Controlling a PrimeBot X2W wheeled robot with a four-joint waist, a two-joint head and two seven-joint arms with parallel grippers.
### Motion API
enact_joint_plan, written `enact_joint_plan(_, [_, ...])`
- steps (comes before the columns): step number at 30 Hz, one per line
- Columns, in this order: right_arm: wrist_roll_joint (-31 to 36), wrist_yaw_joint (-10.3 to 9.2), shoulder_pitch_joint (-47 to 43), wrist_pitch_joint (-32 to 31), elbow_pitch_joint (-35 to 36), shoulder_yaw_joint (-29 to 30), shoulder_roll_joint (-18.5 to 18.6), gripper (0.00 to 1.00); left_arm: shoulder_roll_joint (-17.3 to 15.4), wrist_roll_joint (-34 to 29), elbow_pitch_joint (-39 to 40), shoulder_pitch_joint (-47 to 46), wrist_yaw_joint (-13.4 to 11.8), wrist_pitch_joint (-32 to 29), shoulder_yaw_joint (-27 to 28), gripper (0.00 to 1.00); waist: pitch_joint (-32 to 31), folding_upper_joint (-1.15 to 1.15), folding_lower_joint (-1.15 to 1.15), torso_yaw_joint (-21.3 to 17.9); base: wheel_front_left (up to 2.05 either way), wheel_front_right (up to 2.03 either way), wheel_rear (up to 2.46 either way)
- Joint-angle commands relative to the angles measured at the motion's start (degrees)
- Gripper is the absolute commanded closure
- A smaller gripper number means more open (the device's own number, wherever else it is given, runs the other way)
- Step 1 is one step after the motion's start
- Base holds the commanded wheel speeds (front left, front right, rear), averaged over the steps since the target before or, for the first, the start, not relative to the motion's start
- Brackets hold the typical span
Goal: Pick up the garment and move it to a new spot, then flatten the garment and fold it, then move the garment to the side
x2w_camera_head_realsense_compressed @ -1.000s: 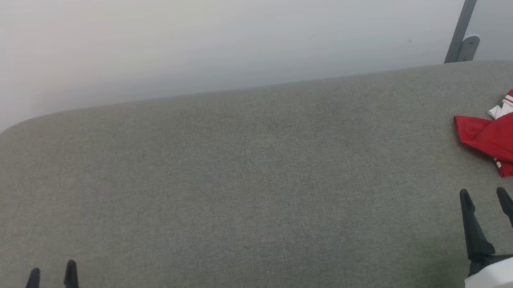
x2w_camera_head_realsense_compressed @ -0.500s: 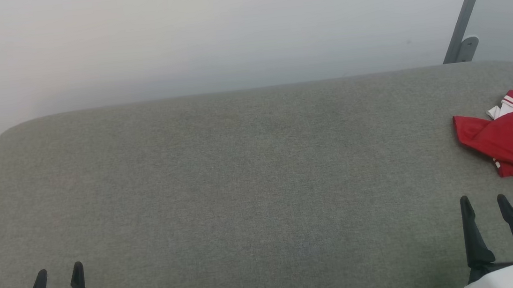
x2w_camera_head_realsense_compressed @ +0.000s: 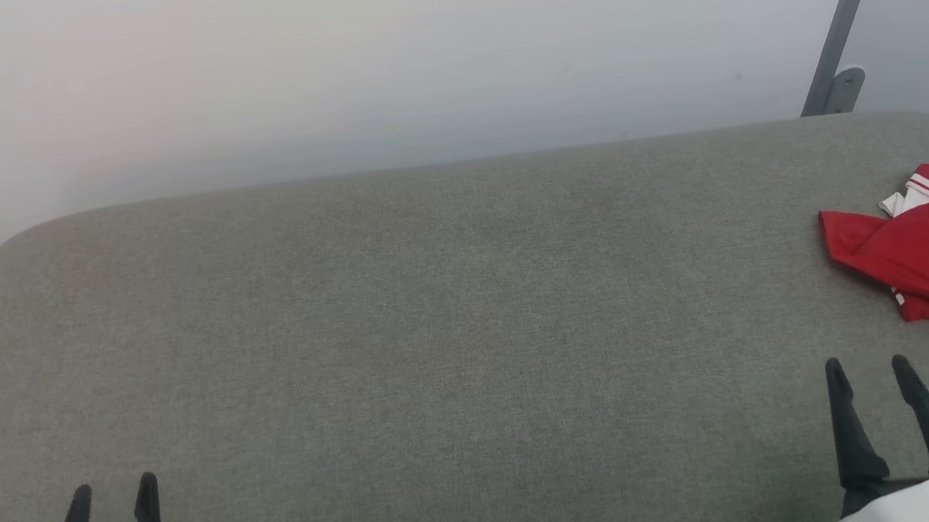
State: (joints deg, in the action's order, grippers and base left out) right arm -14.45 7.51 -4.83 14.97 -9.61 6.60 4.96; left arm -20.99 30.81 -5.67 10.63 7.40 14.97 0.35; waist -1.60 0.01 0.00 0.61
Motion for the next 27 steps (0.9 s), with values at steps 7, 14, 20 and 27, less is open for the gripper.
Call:
enact_joint_plan(7, [-2.6,0.00,-0.2,-1.1,-2.3,0.0,-0.5,1.00,2.4,2.0,-1.9,-0.2,0.0,-0.9,-0.5,1.00,0.0,-0.01,0.00,0.0,0.00,0.00,0.00])
enact_joint_plan(14, [-9.9,0.00,0.9,-3.1,-2.4,0.0,-0.6,1.00,3.8,7.9,-2.6,-1.9,0.0,-2.8,0.1,1.00,0.1,-0.01,0.00,-0.1,0.00,0.00,0.00])
enact_joint_plan(20, [-15.8,0.00,1.8,-4.6,-2.5,-0.1,-0.8,1.00,5.0,12.6,-3.2,-3.3,0.0,-4.4,0.5,1.00,0.2,-0.01,0.00,-0.1,0.00,0.00,0.00])
enact_joint_plan(27, [-22.1,-0.01,2.8,-6.3,-2.6,-0.1,-0.9,1.00,6.2,17.6,-3.7,-4.7,0.0,-6.1,1.1,1.00,0.3,-0.01,0.00,-0.1,0.00,0.00,0.00])
